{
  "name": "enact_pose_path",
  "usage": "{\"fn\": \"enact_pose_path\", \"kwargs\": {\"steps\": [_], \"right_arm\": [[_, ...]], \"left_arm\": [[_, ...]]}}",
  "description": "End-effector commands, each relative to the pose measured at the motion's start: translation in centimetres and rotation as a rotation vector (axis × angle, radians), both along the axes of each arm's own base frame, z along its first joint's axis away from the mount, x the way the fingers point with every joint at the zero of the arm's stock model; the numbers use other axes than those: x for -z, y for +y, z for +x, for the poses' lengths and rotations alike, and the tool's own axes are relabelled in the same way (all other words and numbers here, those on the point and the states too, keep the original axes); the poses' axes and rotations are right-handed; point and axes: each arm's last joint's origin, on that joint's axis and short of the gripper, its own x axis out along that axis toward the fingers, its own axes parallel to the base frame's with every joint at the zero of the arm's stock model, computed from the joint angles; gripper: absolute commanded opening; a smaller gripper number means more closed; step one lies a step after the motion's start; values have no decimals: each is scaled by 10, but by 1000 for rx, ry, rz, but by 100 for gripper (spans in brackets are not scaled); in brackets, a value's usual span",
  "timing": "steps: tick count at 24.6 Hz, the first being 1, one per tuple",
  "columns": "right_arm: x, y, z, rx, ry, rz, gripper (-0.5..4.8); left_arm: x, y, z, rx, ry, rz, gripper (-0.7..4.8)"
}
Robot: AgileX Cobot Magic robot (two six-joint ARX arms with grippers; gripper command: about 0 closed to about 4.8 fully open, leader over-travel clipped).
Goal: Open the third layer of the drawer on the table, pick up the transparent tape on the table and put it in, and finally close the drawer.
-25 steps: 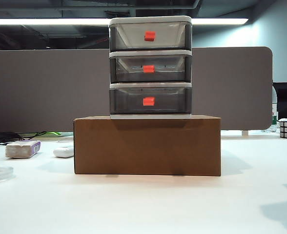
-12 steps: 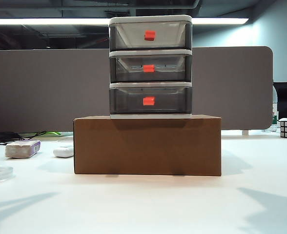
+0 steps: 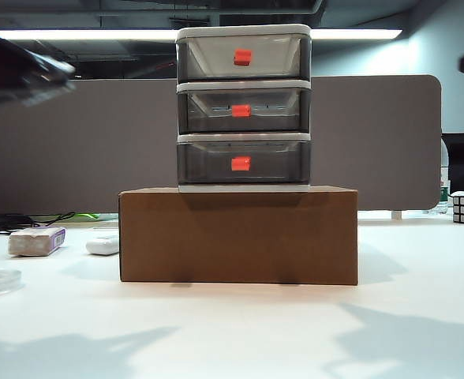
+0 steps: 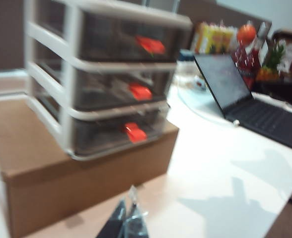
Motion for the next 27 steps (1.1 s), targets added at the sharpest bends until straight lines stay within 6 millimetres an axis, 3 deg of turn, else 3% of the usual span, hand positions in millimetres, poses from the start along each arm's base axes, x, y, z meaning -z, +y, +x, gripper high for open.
{"fn": "enact_pose_path", "kwargs": {"steps": [1,4,8,14,21,23,24,27], "right_arm": [[-11,5,5,-64,3,7,-5],[-18,10,9,-163,26,1,-5],[-24,15,18,-225,31,-13,-5],[-46,26,43,-247,101,-29,-5],[-70,42,71,-305,153,-100,-5],[-74,54,81,-344,169,-147,-5],[-74,55,84,-346,172,-154,-5],[-73,58,88,-357,183,-159,-5]], "left_arm": [[-7,-11,-4,-14,-49,-62,-6],[-9,-18,-6,1,-57,-85,-5],[-6,-25,2,-111,33,-109,-5],[-10,-70,23,-168,71,16,0],[3,-113,24,-319,54,33,3],[14,-135,28,-306,50,9,135],[18,-142,30,-307,49,8,163],[28,-156,35,-310,53,37,166]]}}
